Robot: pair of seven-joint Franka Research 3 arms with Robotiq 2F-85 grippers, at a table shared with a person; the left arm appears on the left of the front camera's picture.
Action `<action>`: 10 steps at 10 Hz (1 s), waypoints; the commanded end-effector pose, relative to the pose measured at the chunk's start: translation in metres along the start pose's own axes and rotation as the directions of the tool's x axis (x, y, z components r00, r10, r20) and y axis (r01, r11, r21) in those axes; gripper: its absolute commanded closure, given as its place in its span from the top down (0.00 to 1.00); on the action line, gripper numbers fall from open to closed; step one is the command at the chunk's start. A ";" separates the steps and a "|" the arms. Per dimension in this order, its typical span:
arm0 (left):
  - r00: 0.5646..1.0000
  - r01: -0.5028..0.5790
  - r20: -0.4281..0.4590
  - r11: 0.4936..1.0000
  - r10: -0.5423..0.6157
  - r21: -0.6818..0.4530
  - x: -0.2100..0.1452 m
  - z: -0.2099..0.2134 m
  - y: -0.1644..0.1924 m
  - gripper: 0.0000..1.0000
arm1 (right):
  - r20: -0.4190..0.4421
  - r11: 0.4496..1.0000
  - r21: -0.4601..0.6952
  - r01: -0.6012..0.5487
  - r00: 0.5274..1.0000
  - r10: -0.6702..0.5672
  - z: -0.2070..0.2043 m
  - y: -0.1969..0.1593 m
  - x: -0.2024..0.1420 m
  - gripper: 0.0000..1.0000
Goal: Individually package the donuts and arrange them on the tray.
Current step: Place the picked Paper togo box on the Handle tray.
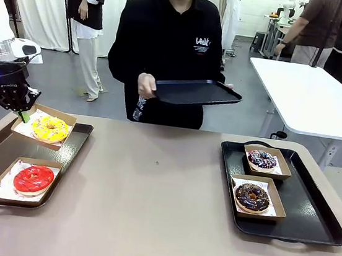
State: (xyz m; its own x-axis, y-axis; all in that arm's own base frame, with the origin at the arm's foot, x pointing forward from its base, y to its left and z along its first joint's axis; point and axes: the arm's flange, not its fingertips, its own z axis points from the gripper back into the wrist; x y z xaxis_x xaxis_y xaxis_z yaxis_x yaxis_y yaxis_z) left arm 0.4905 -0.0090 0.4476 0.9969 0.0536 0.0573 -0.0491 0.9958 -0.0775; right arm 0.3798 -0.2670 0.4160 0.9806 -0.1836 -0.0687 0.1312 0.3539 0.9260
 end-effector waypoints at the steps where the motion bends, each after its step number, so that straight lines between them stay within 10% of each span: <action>1: 0.999 0.047 -0.021 0.999 -0.047 0.009 0.017 -0.005 -0.002 0.01 | 0.003 1.000 0.005 0.012 1.000 -0.012 0.000 0.002 -0.001 1.00; 10: 0.990 0.076 -0.116 0.996 -0.081 -0.046 0.078 -0.076 0.041 0.01 | 0.003 1.000 0.005 0.012 1.000 -0.012 0.000 0.002 -0.001 1.00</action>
State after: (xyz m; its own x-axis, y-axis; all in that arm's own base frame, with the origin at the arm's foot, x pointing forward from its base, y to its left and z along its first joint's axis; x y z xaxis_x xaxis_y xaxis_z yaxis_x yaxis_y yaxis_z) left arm 0.5700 0.0294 0.3721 0.9977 -0.0027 -0.0672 -0.0041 0.9949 -0.1007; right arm 0.3797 -0.2670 0.4161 0.9806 -0.1837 -0.0685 0.1310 0.3540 0.9260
